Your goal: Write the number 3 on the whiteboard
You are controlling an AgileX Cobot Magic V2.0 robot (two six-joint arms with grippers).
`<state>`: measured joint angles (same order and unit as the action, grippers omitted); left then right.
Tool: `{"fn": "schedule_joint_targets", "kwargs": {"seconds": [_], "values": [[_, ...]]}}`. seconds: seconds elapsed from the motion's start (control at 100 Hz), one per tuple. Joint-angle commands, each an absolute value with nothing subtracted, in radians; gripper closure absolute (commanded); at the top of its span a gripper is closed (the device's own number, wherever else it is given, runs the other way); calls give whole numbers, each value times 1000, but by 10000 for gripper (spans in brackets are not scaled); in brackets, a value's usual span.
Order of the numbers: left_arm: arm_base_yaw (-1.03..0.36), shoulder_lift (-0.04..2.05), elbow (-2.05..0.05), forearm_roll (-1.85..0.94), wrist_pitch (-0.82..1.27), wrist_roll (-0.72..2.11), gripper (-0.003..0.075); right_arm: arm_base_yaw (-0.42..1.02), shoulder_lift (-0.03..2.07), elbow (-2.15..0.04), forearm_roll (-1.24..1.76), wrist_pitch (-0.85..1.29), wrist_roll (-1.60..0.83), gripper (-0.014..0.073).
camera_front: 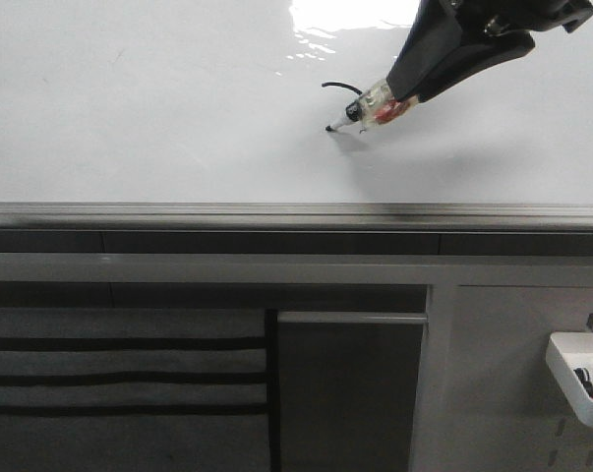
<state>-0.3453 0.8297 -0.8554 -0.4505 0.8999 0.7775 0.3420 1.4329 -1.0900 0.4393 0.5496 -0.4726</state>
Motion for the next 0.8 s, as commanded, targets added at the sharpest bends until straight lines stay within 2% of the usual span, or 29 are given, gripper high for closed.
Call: {"fn": "schedule_joint_targets", "kwargs": {"seconds": [0.0,0.18,0.5,0.71,0.79], "values": [[-342,826,-880,-486,849,767,290,290,1411,-1118,409,518,-470,592],[-342,826,-880,-486,849,767,290,300,1402,-1083,409,601,-470,592],[-342,826,-880,-491,846,767,290,414,1485,-1100,441,369,-470,592],[-347,827,-880,-557,830,793,290,428,1405,-1153,441,547,-492,592],[-359,827,-880,-591,837,870,290,455,1338,-1153,441,684,-564,592]]}}
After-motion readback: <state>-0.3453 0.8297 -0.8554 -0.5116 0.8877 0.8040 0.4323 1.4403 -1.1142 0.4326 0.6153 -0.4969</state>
